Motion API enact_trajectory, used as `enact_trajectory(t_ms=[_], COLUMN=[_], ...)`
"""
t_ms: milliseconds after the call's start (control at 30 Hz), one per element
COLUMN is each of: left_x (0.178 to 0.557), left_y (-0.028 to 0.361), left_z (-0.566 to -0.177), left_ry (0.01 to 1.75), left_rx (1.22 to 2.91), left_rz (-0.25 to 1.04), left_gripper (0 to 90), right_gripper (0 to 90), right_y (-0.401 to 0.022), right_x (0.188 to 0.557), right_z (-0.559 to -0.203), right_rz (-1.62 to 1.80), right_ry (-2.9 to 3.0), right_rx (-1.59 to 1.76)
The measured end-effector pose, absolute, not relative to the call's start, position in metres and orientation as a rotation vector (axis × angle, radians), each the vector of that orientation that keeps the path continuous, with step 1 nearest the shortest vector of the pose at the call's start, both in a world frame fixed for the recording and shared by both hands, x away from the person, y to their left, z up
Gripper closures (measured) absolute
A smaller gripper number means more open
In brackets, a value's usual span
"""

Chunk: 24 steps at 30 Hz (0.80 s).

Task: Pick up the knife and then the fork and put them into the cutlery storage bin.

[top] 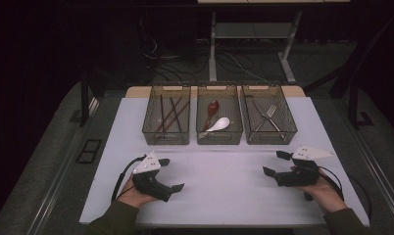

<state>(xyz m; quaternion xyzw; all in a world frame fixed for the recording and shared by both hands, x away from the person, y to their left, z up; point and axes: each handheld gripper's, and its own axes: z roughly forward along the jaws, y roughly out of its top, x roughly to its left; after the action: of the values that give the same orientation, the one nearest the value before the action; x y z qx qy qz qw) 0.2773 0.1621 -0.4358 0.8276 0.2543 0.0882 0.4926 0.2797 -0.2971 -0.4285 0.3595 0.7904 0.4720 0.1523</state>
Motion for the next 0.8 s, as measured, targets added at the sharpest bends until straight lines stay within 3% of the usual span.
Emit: enact_trajectory(t_ms=[333,800], left_x=[0.277,0.277], left_y=[0.162,0.162], left_z=[-0.435,-0.435], left_ry=[0.612,0.605], left_rx=[2.009,2.013], left_rz=[0.213,0.210], left_gripper=[0.0,0.0], right_gripper=[17.1,17.2], right_y=[-0.303,-0.303], right_x=[0.260,0.259], right_z=[-0.434,-0.437], right_rz=[1.387,1.384], right_ry=[2.255,2.254], right_rx=[1.019,1.028])
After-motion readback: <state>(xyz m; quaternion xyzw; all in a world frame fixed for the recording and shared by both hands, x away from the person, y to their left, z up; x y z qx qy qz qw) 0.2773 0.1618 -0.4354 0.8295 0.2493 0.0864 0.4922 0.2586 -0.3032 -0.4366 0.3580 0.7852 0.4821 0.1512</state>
